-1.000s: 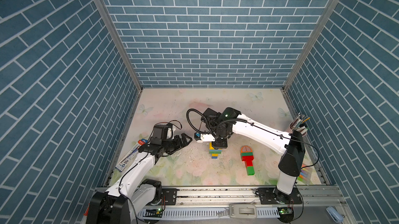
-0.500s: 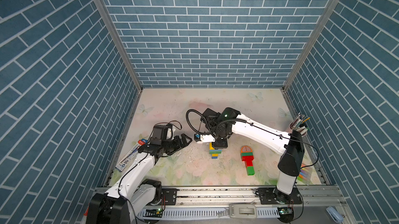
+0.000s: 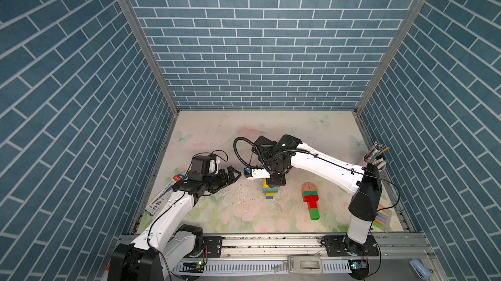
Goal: Assemble an ice cream with lego
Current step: Assemble the lego brick with the lego brick.
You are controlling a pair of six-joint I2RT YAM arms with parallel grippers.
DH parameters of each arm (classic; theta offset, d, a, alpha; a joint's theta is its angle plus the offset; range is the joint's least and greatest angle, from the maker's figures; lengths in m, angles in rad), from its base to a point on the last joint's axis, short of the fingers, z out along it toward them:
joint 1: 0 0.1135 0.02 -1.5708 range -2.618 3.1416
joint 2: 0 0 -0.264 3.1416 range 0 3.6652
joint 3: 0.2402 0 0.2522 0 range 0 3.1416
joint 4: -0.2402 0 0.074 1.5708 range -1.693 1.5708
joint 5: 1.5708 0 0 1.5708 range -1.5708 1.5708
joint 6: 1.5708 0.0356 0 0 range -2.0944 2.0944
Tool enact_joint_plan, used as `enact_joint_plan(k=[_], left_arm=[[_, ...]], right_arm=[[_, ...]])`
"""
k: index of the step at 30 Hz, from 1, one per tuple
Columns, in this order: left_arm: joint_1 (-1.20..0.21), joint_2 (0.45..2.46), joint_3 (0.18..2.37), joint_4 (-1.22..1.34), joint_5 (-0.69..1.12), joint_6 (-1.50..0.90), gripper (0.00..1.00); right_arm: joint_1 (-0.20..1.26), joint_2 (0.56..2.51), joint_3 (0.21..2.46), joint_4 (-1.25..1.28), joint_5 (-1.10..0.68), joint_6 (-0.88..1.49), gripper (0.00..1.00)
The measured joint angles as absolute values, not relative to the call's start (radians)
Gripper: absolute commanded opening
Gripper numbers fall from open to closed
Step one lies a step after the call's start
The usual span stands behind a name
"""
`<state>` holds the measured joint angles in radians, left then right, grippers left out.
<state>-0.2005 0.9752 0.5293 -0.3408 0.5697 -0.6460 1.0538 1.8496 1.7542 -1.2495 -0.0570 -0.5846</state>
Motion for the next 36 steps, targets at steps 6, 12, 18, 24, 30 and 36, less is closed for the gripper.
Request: enact_joint_plan(k=[6,12,18,24,30,36], left_arm=[[-0.199,0.974,0.537,-0.345,0.57,-0.646,1.0],[-0.198,0.963,0.54,-0.347,0.569,-0.645,1.0],[-0.196,0.961,0.54,-0.355,0.569,-0.642,1.0],[-0.194,0.949,0.54,-0.371,0.569,-0.642,1.0],[-0.194,0.941,0.543,-0.383,0.569,-0.639,1.0],[-0.193,0.938,0.559,-0.393,0.57,-0.632,1.0]], right_arm=[[1.054,1.85,1.757,-1.255,-0.056,-0.585,0.35],[1.053,1.872,1.758,-1.274,-0.038,-0.59,0.41],[1.053,1.907,1.744,-1.286,-0.017,-0.596,0.46],[1.053,1.907,1.744,-1.287,-0.009,-0.603,0.58],[1.053,1.895,1.744,-1.286,0.001,-0.587,0.96],[1.053,1.797,1.733,-1.257,0.016,-0.504,0.97]])
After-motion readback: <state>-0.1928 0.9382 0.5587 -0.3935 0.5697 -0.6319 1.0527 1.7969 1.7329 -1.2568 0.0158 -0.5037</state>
